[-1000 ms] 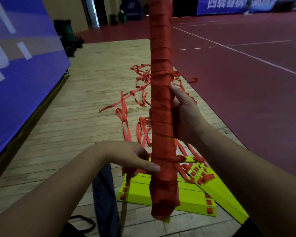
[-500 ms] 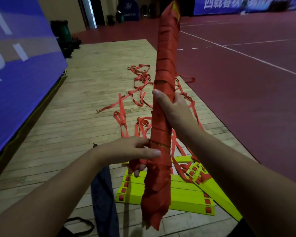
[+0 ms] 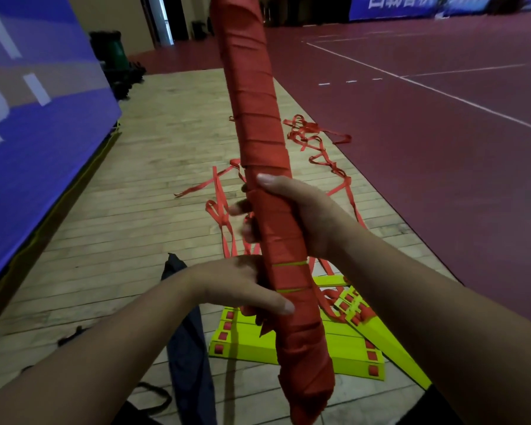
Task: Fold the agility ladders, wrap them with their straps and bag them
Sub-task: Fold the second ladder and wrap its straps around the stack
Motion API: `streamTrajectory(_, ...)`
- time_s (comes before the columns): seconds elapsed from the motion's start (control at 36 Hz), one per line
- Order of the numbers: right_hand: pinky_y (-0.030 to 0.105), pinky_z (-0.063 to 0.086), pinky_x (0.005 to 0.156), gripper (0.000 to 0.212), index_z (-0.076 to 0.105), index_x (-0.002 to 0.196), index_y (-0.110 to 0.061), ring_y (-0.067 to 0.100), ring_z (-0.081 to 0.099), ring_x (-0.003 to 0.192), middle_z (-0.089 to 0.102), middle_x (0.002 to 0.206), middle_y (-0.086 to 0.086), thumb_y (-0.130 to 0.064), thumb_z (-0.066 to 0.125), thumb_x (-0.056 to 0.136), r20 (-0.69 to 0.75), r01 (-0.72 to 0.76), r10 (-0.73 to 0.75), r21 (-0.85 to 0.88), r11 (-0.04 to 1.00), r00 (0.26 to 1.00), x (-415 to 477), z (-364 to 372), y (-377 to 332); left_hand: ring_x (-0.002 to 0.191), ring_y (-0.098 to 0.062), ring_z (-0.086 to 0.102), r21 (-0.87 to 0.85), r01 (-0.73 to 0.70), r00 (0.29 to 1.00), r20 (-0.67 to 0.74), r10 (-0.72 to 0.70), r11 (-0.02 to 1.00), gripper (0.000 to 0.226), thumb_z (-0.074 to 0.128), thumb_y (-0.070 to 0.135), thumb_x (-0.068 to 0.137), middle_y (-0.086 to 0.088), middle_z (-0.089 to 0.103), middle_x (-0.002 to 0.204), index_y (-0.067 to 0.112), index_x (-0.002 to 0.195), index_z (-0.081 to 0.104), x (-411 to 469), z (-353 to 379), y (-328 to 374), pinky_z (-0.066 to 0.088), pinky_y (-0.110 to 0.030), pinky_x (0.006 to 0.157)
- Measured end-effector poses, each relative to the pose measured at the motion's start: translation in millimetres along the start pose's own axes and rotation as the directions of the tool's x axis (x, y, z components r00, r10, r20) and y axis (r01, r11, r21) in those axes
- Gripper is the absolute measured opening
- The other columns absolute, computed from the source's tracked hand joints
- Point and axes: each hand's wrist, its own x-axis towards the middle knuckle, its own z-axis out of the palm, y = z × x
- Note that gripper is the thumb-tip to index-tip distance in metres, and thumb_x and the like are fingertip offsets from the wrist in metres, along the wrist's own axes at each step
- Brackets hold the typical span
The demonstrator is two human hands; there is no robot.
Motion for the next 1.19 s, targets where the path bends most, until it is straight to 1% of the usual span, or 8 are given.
streamTrajectory(0.11, 0.033, 0.055, 0.062, 0.028, 0.055, 0.102, -0.006, 0.026, 0.062, 0.063, 0.062, 0.082, 0.016, -0.028, 0.066, 0.090, -0.096, 0.076, -0.087, -0.116, 0.990, 0.992, 2.9, -7.8, -3.7, 0.110, -0.029, 0.068, 0.091, 0.178, 0.975, 0.116, -0.188, 0.980, 0.044, 0.064, 0.051, 0.088, -0.008, 0.073, 0.117, 0.021, 0.120, 0.066, 1.4, -6.4, 4.8, 0.055, -0.031, 0.094)
streamTrajectory(0.25, 0.038, 0.057, 0.066, 0.011, 0.061, 0.099, -0.011, 0.027, 0.064, 0.067, 0.065, 0.081, 0.013, -0.021, 0.065, 0.095, -0.195, 0.097, -0.156, -0.283, 0.954, 0.968, -4.4, -12.3, -13.0, 0.072, -0.004, 0.064, 0.408, 0.168, 0.970, 0.096, -0.226, 0.897, 0.045, 0.059, 0.069, 0.085, 0.006, 0.074, 0.074, 0.026, 0.073, 0.065, 3.4, -23.1, -2.8, 0.051, -0.039, 0.092)
streamTrajectory(0.42, 0.041, 0.061, 0.072, 0.026, 0.062, 0.108, -0.016, 0.021, 0.069, 0.073, 0.070, 0.087, 0.006, -0.038, 0.068, 0.094, -0.368, 0.064, -0.339, -0.591, 0.804, 0.866, -1.1, -10.5, -4.3, 0.063, -0.021, 0.067, 0.103, 0.077, 0.997, -0.023, -0.075, 0.992, 0.054, 0.065, 0.071, 0.077, -0.008, 0.071, 0.074, 0.018, 0.089, 0.067, 8.7, -22.2, -7.8, 0.057, -0.047, 0.069)
streamTrajectory(0.67, 0.047, 0.051, 0.098, 0.043, 0.062, 0.118, -0.015, 0.028, 0.064, 0.109, 0.068, 0.117, 0.015, -0.050, 0.041, 0.105, -0.578, -0.031, -0.142, -0.279, 0.960, 0.803, 5.6, -2.1, 0.5, 0.070, -0.007, 0.068, 0.334, 0.198, 0.899, -0.435, -0.035, 0.922, 0.053, 0.060, 0.075, 0.071, 0.007, 0.072, 0.077, 0.025, 0.086, 0.070, 33.7, 5.8, -17.4, 0.060, -0.042, 0.071)
streamTrajectory(0.83, 0.038, 0.062, 0.076, 0.043, 0.058, 0.123, -0.011, 0.028, 0.071, 0.096, 0.071, 0.108, 0.014, -0.034, 0.071, 0.090, -0.446, 0.048, -0.136, -0.205, 0.978, 0.884, 0.0, -10.2, -11.3, 0.073, -0.017, 0.067, 0.024, -0.023, 0.983, -0.182, 0.027, 0.999, 0.017, 0.073, 0.039, 0.086, -0.001, 0.073, 0.089, 0.027, 0.097, 0.069, 23.4, -3.4, -12.1, 0.059, -0.040, 0.074)
streamTrajectory(0.94, 0.026, 0.058, 0.061, 0.022, 0.068, 0.097, -0.013, 0.017, 0.066, 0.065, 0.070, 0.075, 0.004, -0.032, 0.069, 0.085, -0.281, -0.020, -0.005, -0.084, 0.996, 0.960, -2.4, -4.6, -13.3, 0.083, -0.029, 0.064, -0.144, -0.092, 0.996, -0.015, 0.091, 0.985, 0.039, 0.075, 0.043, 0.070, -0.016, 0.070, 0.096, 0.018, 0.099, 0.068, 15.3, -3.6, -11.1, 0.056, -0.045, 0.077)
streamTrajectory(1.11, 0.042, 0.062, 0.075, 0.032, 0.060, 0.117, -0.005, 0.034, 0.070, 0.084, 0.066, 0.102, 0.022, -0.020, 0.069, 0.090, -0.269, 0.029, -0.040, -0.045, 0.999, 0.962, 0.3, -6.3, -5.9, 0.066, -0.018, 0.067, -0.109, 0.047, 0.991, 0.127, -0.033, 0.993, 0.014, 0.069, 0.024, 0.090, -0.001, 0.072, 0.076, 0.011, 0.094, 0.065, 12.3, -7.6, -7.4, 0.056, -0.027, 0.067)
streamTrajectory(1.19, 0.044, 0.062, 0.074, 0.032, 0.059, 0.118, -0.007, 0.032, 0.070, 0.080, 0.070, 0.098, 0.020, -0.018, 0.073, 0.091, -0.399, 0.060, -0.149, -0.228, 0.972, 0.905, 4.4, -13.3, -2.9, 0.069, -0.022, 0.065, 0.085, 0.110, 0.990, 0.077, -0.117, 0.990, 0.030, 0.066, 0.047, 0.091, -0.002, 0.070, 0.072, 0.018, 0.086, 0.065, 8.3, -18.3, -14.1, 0.056, -0.047, 0.078)
